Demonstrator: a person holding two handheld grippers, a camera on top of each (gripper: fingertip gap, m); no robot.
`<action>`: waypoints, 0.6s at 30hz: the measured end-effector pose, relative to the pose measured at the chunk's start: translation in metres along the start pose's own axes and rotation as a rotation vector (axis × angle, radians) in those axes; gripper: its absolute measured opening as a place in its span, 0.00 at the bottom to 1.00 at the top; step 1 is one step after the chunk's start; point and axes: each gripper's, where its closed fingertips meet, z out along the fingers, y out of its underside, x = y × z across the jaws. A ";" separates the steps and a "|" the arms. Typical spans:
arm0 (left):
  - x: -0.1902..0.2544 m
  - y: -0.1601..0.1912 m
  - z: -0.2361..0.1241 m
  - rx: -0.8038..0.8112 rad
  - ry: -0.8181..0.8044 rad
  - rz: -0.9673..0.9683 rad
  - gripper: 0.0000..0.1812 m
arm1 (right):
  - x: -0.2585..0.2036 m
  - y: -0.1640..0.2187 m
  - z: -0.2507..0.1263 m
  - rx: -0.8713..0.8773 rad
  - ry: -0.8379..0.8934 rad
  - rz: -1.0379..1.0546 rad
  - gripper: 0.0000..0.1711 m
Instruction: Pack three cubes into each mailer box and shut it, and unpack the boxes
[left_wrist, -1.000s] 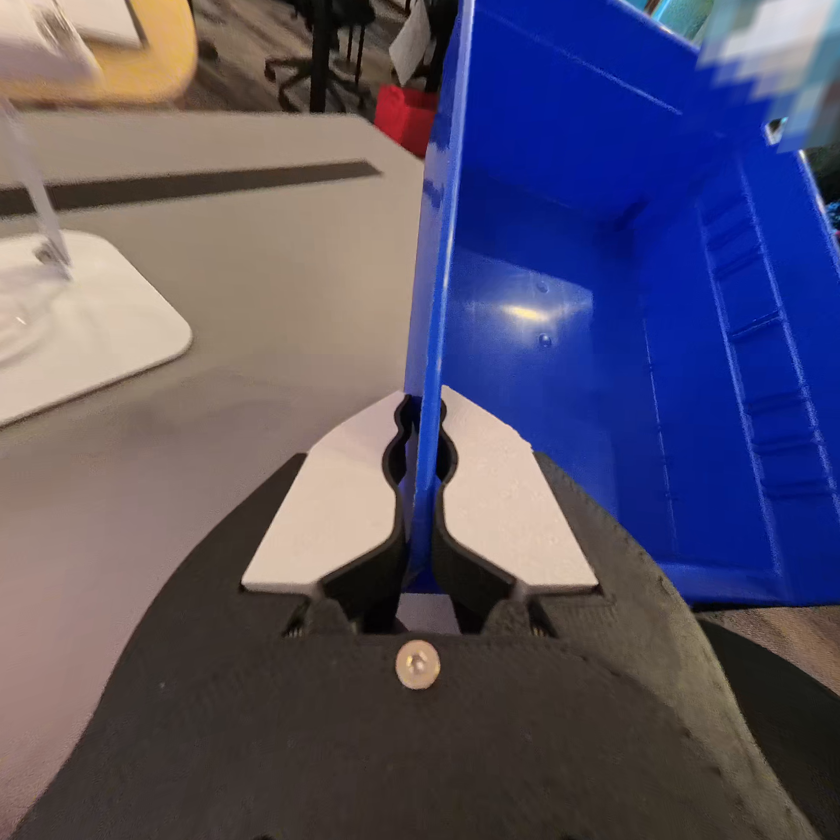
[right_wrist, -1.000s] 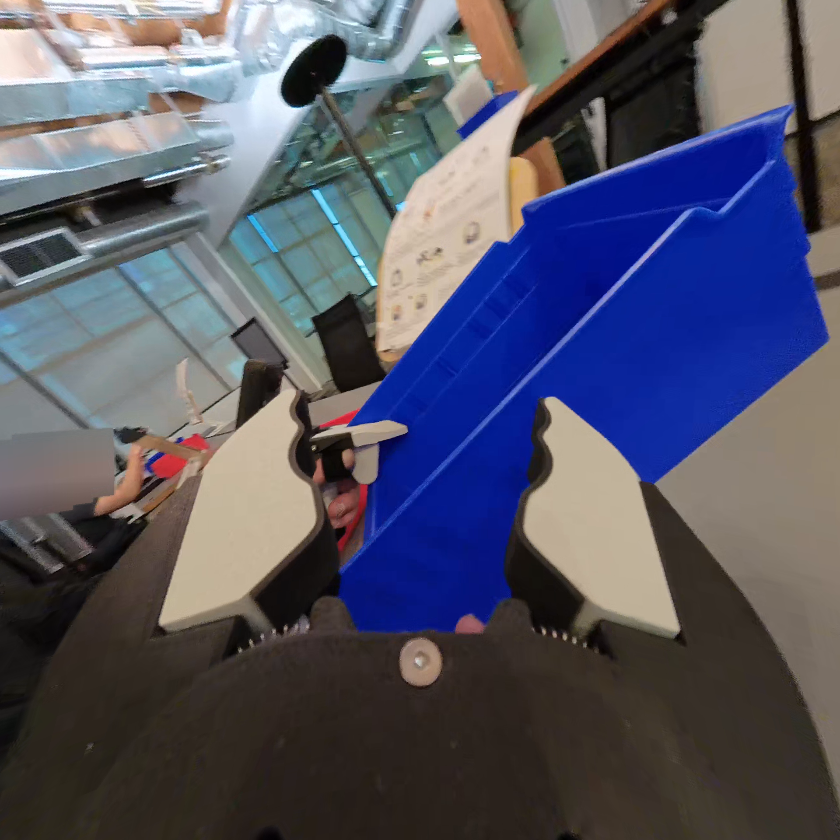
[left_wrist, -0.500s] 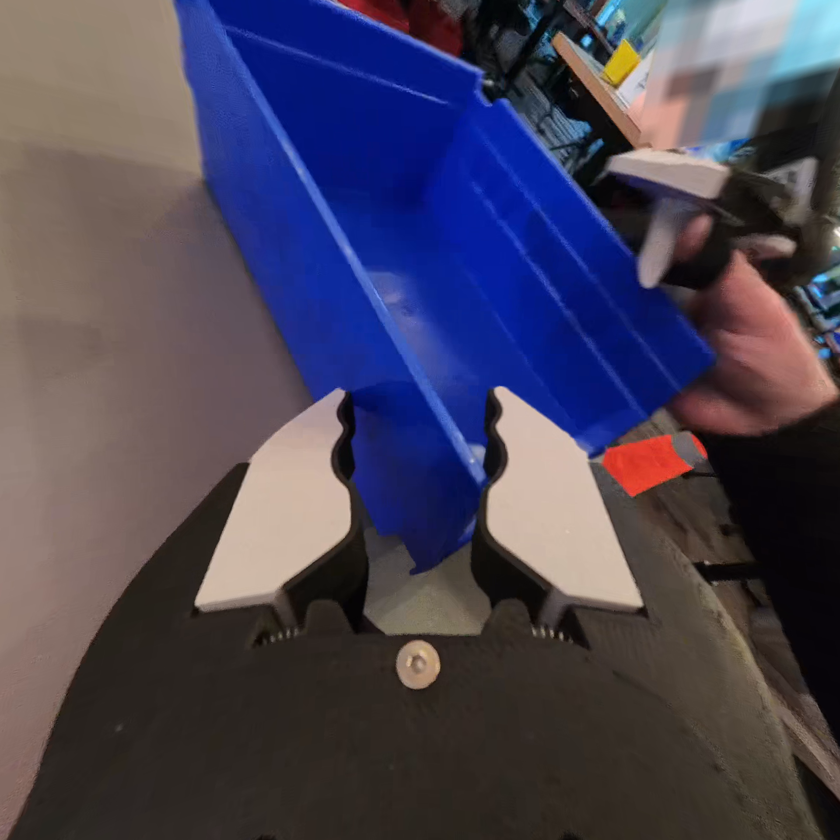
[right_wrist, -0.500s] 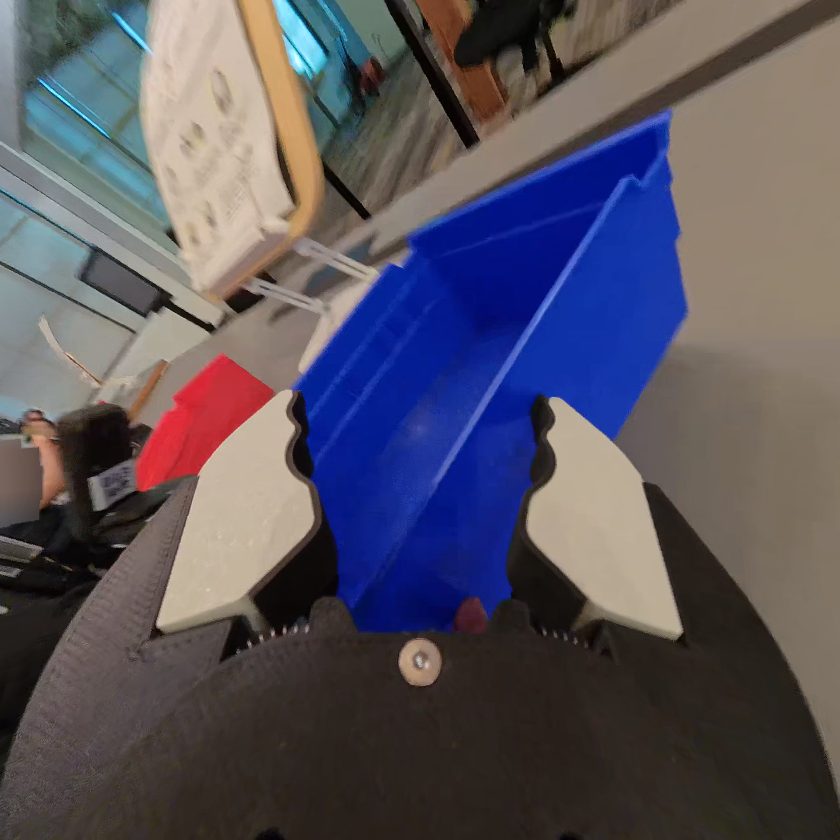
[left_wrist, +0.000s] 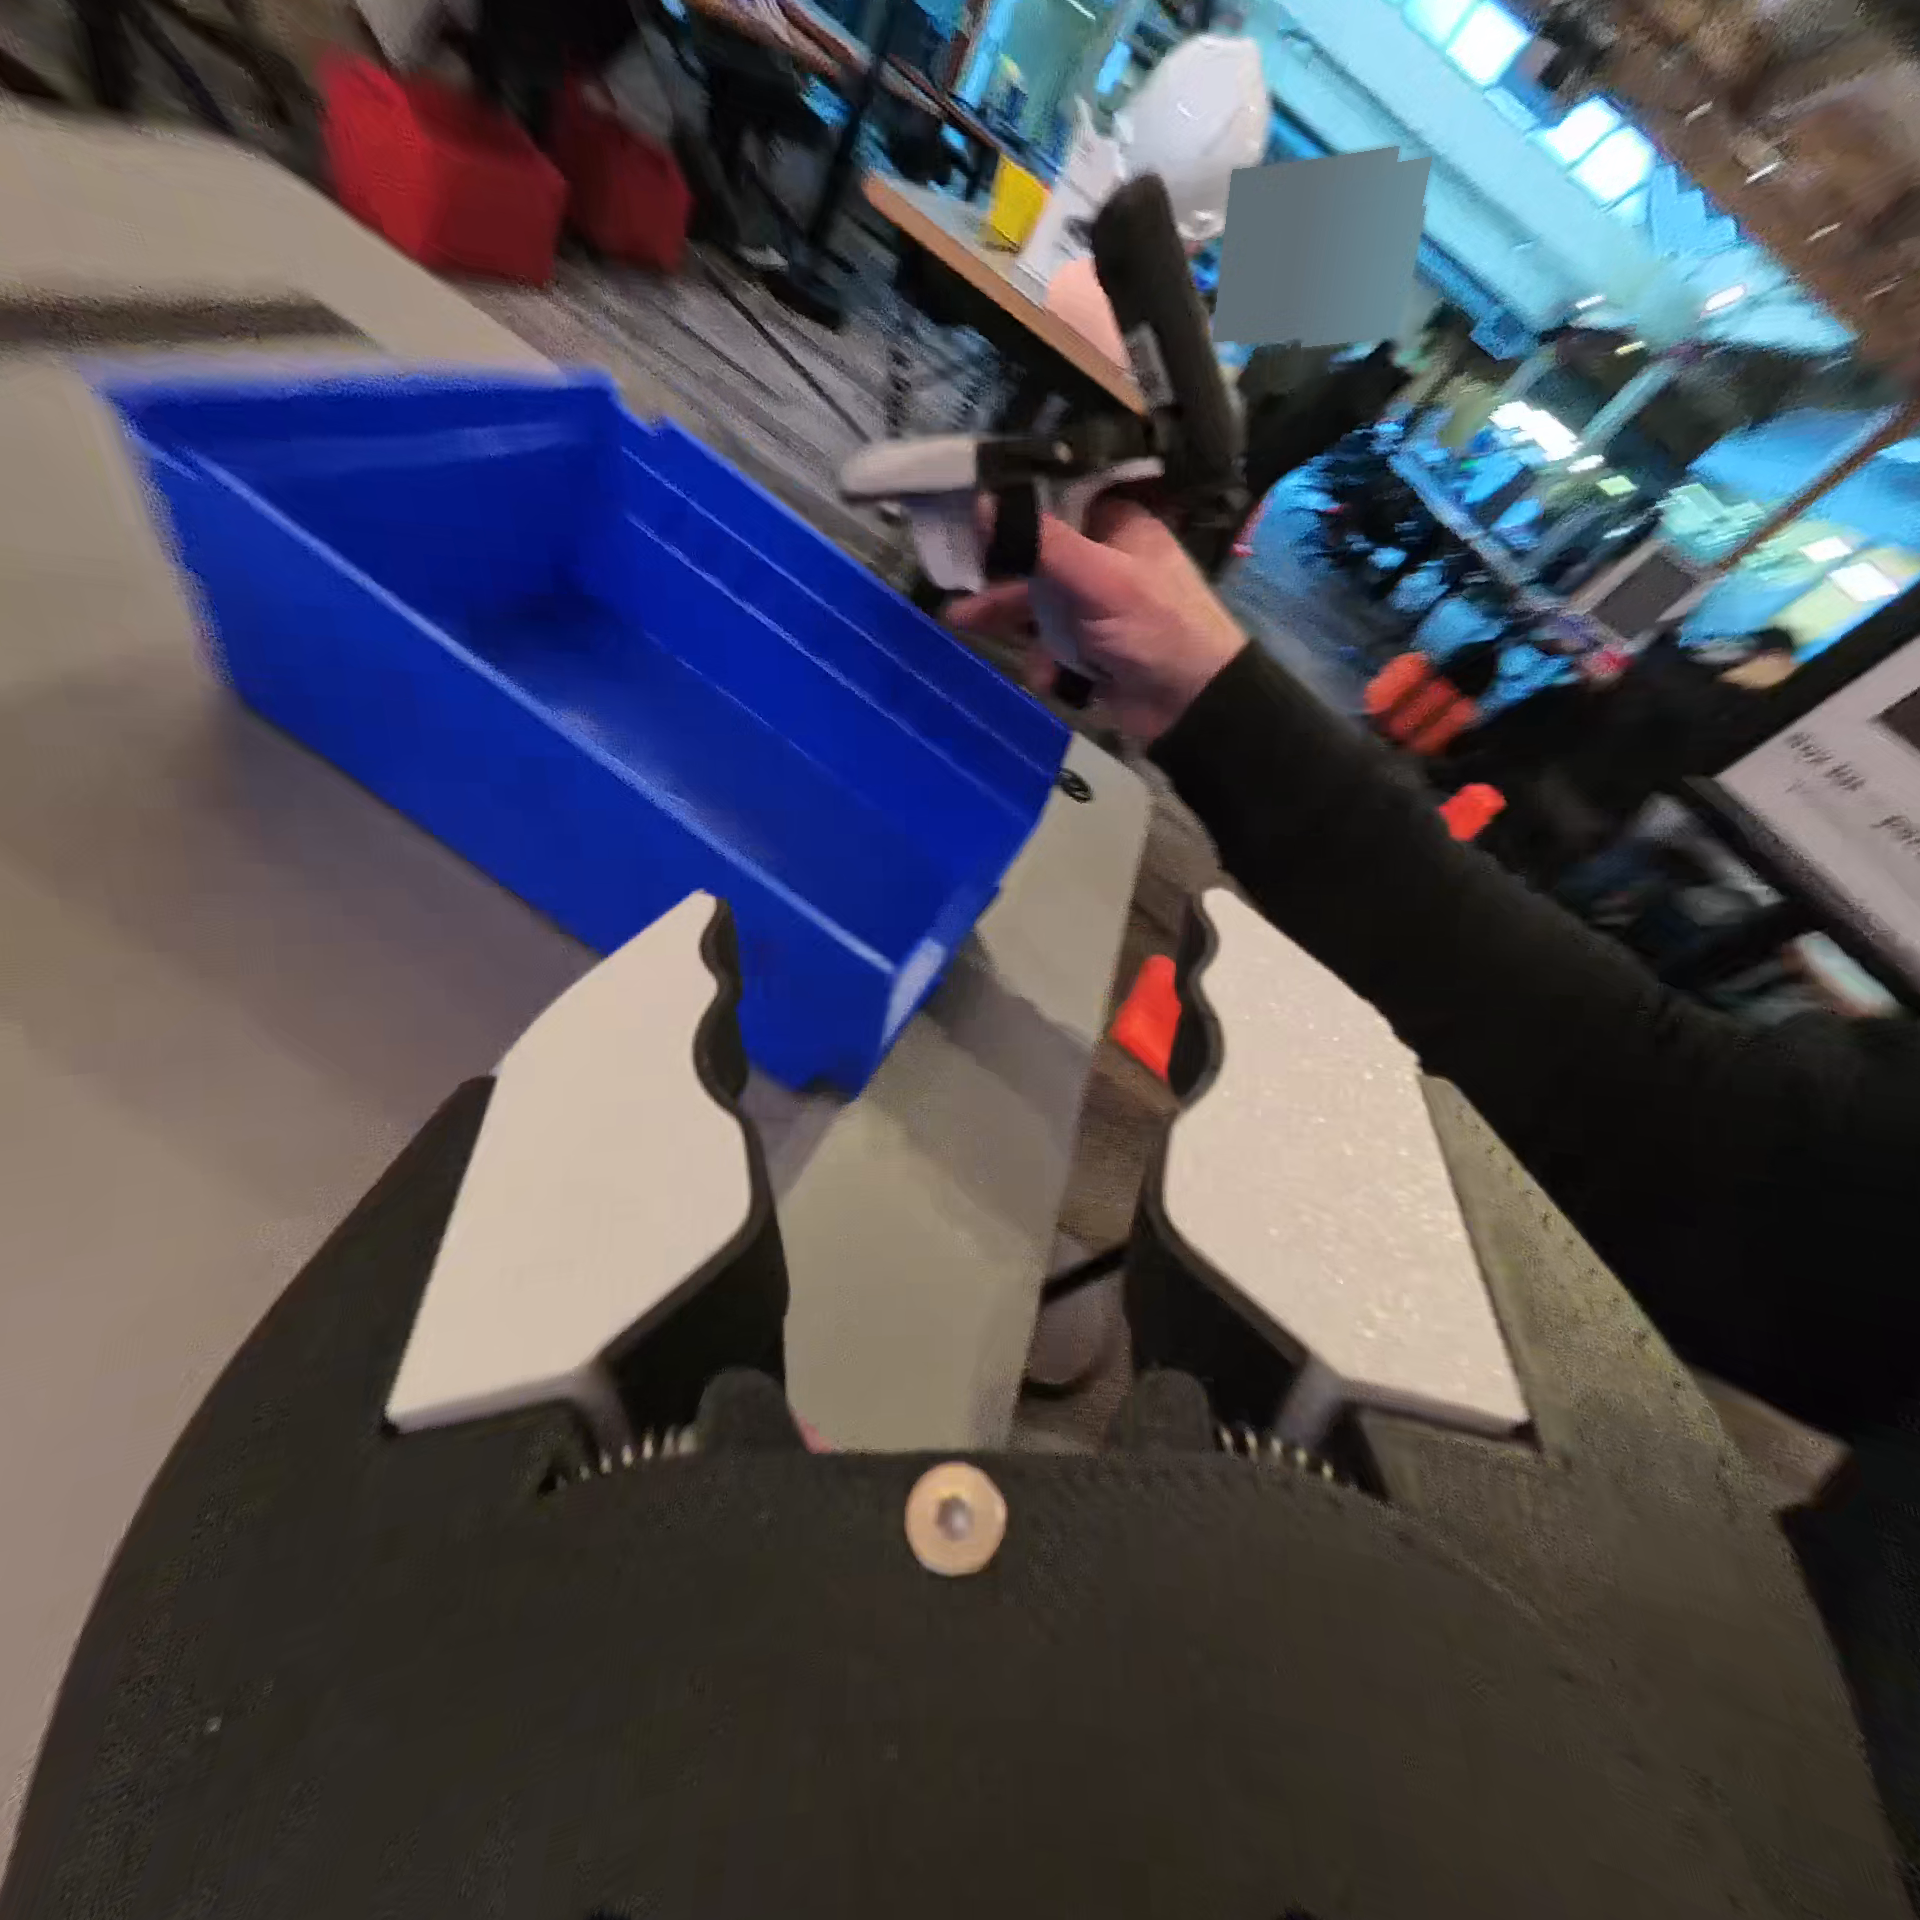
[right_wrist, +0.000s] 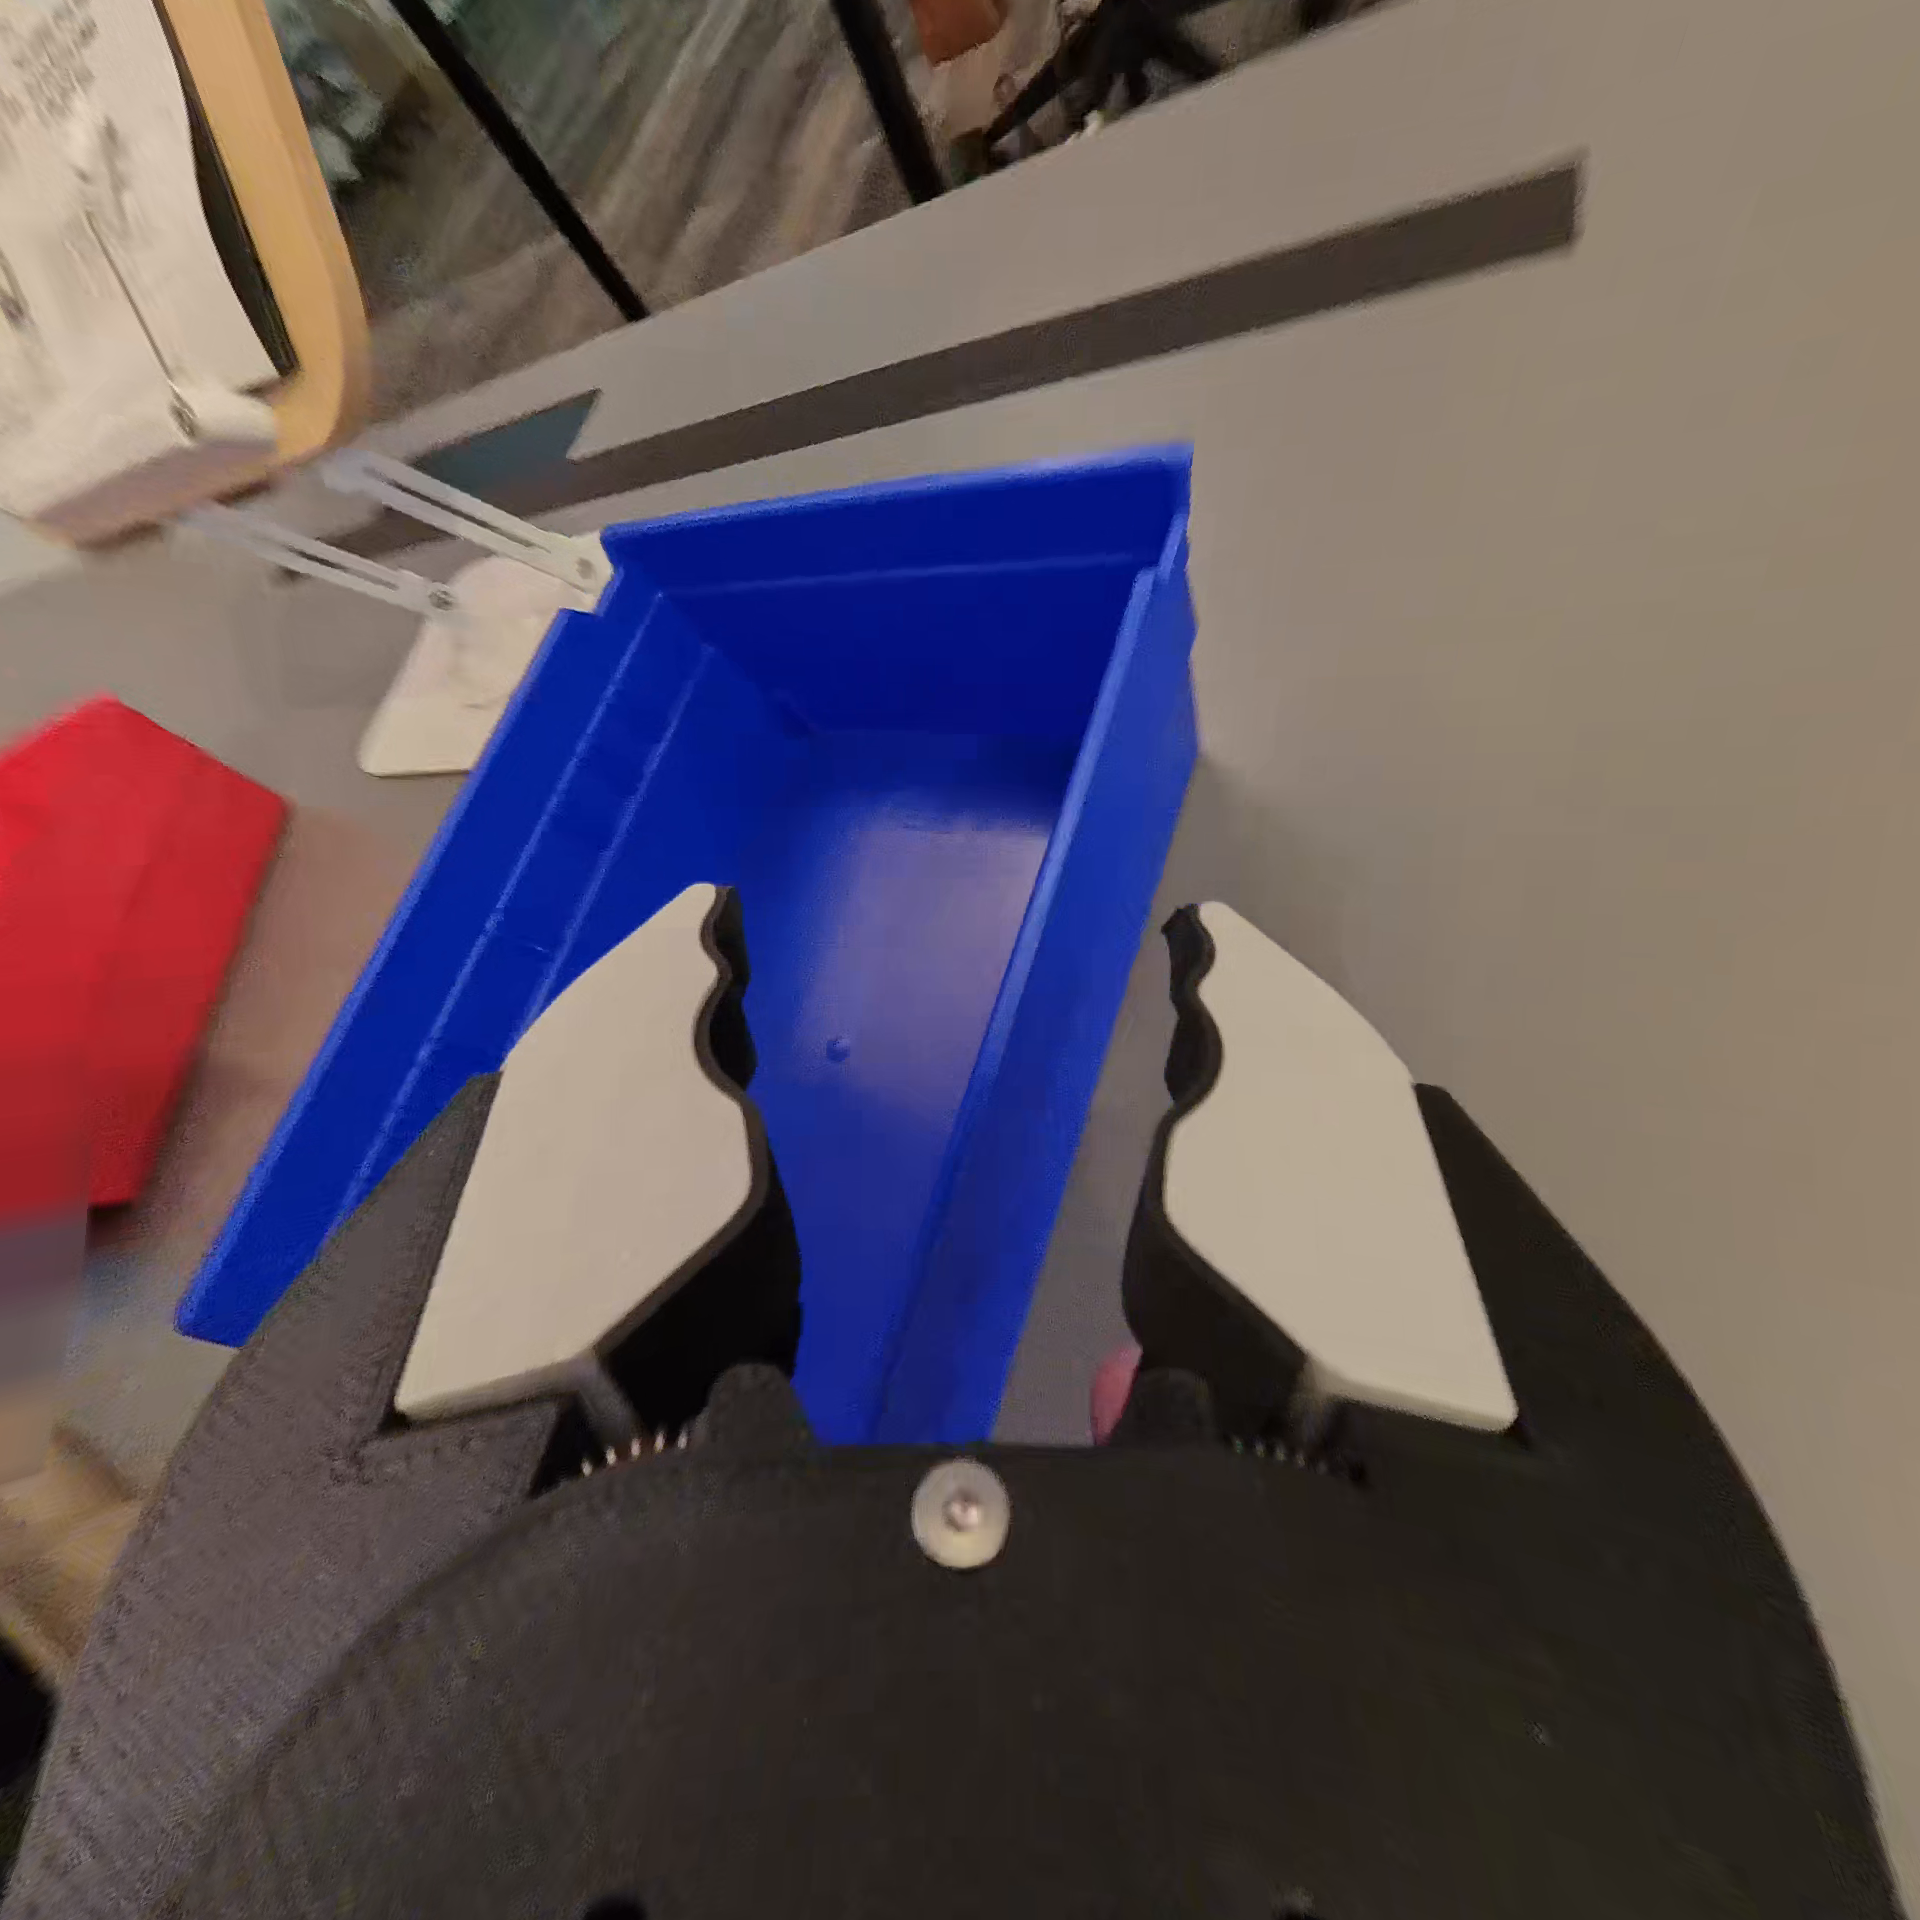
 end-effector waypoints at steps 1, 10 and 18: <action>-0.002 -0.012 -0.030 0.022 -0.052 0.049 0.45 | -0.006 -0.006 -0.007 0.005 0.036 -0.058 0.46; -0.132 0.022 -0.328 -0.119 -0.936 0.121 0.56 | -0.181 0.000 -0.028 0.058 -0.159 -0.403 0.19; -0.153 0.128 -0.390 -0.193 -1.006 -0.177 0.54 | -0.311 0.068 -0.003 -0.028 -0.509 -0.406 0.06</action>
